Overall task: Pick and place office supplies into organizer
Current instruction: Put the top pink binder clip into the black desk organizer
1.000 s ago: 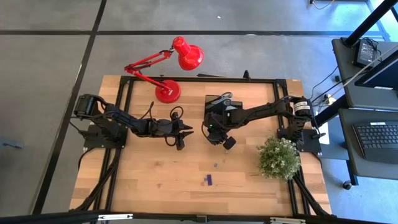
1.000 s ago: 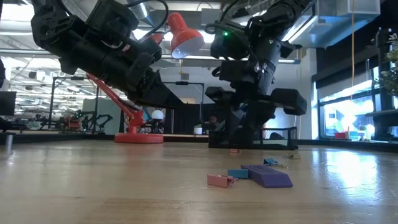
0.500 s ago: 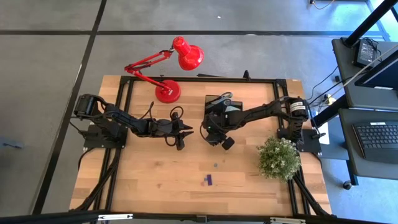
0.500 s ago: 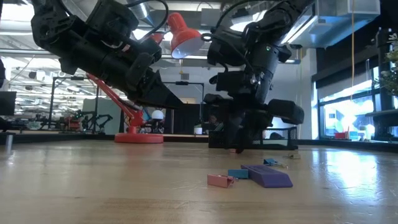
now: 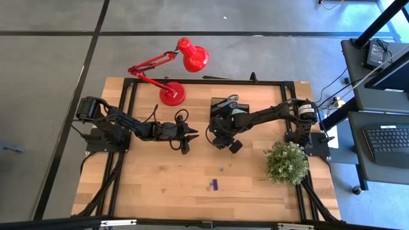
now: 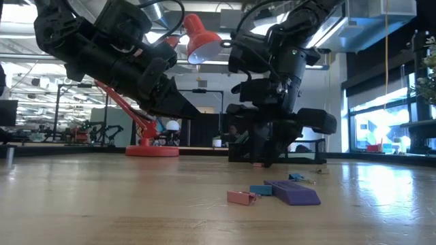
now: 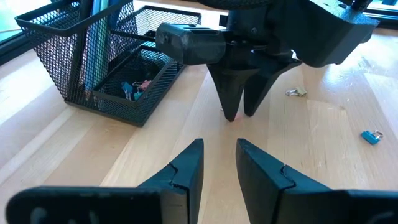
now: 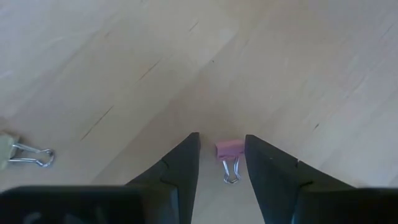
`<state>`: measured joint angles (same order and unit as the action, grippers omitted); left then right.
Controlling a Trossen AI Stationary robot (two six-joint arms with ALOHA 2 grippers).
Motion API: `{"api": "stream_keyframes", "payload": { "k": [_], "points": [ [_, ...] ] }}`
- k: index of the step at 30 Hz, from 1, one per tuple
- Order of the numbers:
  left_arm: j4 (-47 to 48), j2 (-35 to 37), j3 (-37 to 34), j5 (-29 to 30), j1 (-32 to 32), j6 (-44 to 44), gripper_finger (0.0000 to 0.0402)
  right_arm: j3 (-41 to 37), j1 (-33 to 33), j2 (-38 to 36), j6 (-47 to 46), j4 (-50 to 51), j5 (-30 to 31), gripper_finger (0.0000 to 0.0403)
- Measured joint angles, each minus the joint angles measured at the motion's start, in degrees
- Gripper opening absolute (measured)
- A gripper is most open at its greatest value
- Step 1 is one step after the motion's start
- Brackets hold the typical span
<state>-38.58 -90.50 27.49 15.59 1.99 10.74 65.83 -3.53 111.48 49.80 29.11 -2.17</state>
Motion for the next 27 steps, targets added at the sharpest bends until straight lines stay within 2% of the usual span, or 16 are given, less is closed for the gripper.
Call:
{"api": "stream_keyframes", "payload": {
  "k": [8,23,27],
  "points": [
    [0.0,0.0,0.0,0.0,0.0,0.0,0.0088,0.2,0.0,0.0,-0.3,0.2,0.2,0.0126],
    [0.0,0.0,0.0,0.0,0.0,0.0,0.0088,0.0,0.0,0.1,-0.8,-0.2,0.1,0.0009],
    [0.0,0.0,0.0,0.0,0.0,0.0,0.0088,0.0,0.0,0.1,-1.0,-0.3,0.2,0.001]
  ]
}}
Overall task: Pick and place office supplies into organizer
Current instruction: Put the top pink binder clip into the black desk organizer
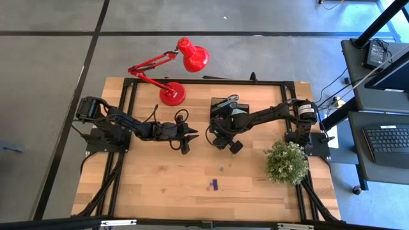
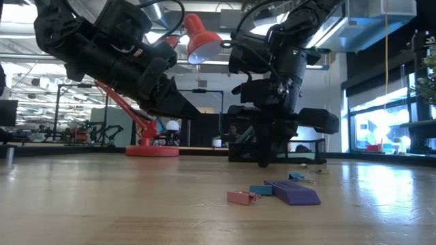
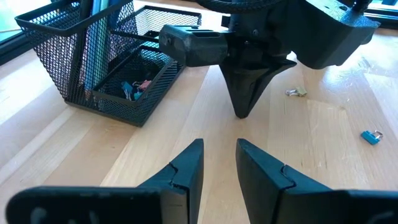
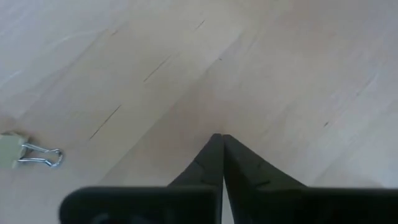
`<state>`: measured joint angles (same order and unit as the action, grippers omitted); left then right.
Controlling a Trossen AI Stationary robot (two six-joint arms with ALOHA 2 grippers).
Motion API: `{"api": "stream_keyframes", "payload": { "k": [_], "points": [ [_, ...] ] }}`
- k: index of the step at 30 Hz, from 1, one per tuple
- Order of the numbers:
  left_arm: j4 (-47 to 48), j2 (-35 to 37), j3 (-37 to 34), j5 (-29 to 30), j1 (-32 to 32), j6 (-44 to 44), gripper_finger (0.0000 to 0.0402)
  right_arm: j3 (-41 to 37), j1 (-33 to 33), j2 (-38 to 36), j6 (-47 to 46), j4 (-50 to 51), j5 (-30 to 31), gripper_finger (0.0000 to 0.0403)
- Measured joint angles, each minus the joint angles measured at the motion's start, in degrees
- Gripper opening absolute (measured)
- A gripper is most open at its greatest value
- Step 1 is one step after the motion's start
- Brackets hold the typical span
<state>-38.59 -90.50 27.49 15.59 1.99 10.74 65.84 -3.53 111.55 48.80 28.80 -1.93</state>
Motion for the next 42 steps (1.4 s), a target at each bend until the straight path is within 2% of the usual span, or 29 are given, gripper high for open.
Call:
{"api": "stream_keyframes", "payload": {
  "k": [6,11,16,27,34,42],
  "points": [
    [0.0,0.0,0.0,0.0,0.0,0.0,0.0088,0.0,0.0,-0.1,-0.9,0.5,0.2,0.0026],
    [0.0,0.0,0.0,0.0,0.0,0.0,0.0088,-0.1,0.1,-2.1,-6.1,1.6,5.3,0.0026],
    [0.0,0.0,0.0,0.0,0.0,0.0,0.0088,-0.3,0.1,-5.9,-6.5,5.8,8.1,0.0042],
    [0.0,0.0,0.0,0.0,0.0,0.0,0.0088,-0.1,0.5,-11.1,-9.9,15.0,7.7,0.0176],
    [-0.1,0.0,0.0,0.0,0.0,0.0,0.0088,-0.8,2.8,-10.8,-1.2,21.3,7.7,0.0209],
    [0.1,0.0,0.0,0.0,0.0,0.0,0.0088,-0.7,4.6,-10.7,5.6,16.3,7.4,0.0201]
  ]
}}
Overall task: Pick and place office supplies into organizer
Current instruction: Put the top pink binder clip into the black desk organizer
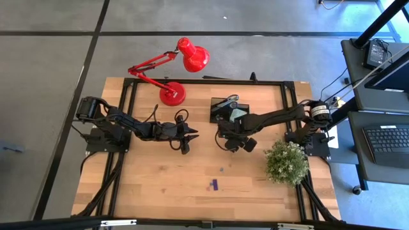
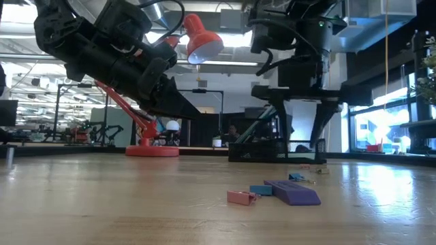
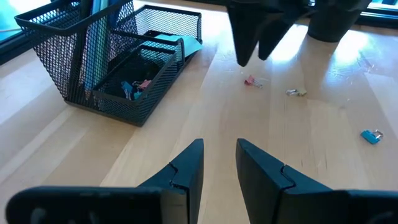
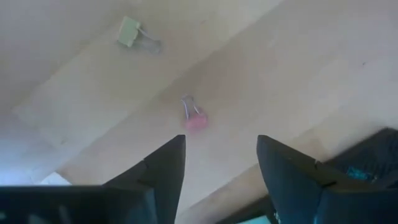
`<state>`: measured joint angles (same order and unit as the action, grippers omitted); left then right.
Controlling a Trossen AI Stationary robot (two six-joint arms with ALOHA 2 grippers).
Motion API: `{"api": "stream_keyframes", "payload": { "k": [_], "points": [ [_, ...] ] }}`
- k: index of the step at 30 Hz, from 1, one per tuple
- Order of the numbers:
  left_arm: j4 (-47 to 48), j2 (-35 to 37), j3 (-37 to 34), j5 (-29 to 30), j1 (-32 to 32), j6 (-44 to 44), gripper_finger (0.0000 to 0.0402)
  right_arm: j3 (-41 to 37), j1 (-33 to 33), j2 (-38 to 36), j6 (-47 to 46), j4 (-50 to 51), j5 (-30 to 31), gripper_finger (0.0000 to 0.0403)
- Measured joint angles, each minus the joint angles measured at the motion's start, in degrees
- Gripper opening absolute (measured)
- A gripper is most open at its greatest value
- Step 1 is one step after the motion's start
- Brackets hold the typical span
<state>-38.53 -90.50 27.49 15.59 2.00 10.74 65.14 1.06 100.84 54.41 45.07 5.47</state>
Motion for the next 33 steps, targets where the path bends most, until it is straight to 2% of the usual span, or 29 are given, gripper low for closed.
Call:
{"api": "stream_keyframes", "payload": {
  "k": [13,33],
  "points": [
    [0.2,0.0,0.0,0.0,0.0,0.0,0.0088,0.0,0.0,0.0,1.5,0.0,-2.5,0.0177],
    [0.2,0.0,0.0,0.0,0.0,0.0,0.0088,0.1,0.0,4.7,1.6,0.0,-2.6,0.0179]
  ]
}}
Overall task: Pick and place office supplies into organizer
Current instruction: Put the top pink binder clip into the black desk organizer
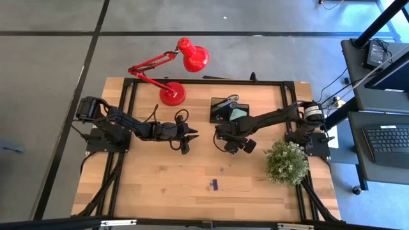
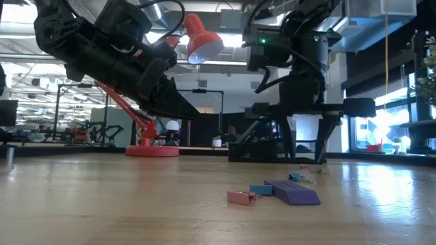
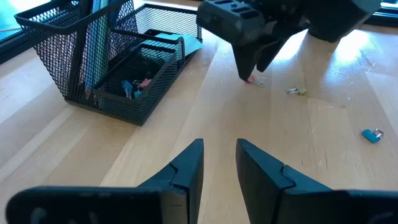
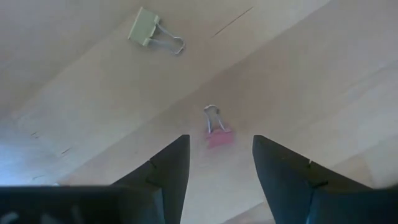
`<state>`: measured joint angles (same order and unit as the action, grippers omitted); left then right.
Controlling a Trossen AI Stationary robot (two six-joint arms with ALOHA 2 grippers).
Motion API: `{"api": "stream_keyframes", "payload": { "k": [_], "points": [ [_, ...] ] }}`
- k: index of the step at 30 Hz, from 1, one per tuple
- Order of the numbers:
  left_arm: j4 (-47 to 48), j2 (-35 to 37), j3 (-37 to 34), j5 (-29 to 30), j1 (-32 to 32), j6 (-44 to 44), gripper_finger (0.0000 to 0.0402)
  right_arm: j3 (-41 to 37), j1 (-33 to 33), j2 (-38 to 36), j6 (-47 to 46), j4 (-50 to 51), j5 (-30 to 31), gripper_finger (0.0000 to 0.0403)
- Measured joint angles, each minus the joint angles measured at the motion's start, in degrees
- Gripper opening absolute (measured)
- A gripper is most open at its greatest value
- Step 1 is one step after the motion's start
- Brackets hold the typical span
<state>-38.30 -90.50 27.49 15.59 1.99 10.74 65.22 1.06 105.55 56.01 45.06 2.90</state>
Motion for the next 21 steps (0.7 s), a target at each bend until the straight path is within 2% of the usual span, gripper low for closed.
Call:
{"api": "stream_keyframes", "payload": {
  "k": [12,21],
  "points": [
    [0.9,0.0,0.0,0.0,0.0,0.0,0.0088,0.3,0.0,3.1,2.6,-0.8,0.6,0.0176],
    [0.9,0.0,0.0,0.0,0.0,0.0,0.0088,0.2,0.1,4.0,3.1,-0.6,2.6,0.0128]
  ]
}}
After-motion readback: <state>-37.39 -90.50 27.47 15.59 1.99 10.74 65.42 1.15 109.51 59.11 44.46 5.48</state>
